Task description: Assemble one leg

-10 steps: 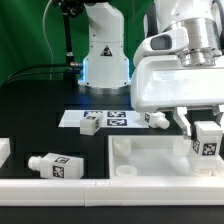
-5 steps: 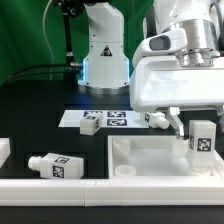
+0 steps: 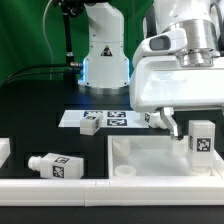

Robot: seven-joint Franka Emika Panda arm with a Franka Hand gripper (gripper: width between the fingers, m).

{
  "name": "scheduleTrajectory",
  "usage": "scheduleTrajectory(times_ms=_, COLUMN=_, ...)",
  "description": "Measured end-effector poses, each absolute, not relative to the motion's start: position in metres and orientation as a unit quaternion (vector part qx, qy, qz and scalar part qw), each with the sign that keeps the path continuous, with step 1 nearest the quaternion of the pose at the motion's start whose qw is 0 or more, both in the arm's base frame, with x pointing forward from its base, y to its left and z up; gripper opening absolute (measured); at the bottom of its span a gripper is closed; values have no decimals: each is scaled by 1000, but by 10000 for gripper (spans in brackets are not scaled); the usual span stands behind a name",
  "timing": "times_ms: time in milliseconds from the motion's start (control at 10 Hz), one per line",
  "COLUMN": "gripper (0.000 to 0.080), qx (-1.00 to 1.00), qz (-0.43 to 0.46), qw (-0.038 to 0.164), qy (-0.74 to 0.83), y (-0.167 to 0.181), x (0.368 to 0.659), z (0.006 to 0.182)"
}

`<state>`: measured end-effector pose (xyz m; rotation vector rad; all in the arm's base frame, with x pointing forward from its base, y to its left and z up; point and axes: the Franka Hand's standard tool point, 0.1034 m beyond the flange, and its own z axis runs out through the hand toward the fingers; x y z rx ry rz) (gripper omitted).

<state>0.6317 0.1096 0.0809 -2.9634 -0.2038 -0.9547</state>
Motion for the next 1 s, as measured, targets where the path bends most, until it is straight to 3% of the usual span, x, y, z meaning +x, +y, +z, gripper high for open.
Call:
scheduleTrajectory(times_ms=200, gripper=648, qx=-957, qz=-281, qw=17, qy=-63, y=112, x=630, z=79)
scheduleTrajectory(times_ms=400, gripper=648, qx=-973, qz=-223, qw=36, qy=-39, y=119, x=631, z=94)
scheduleTrajectory(times_ms=1000, gripper=648, qx=-998, qz=-32, qw=57, qy=10, y=113, x=635, z=80)
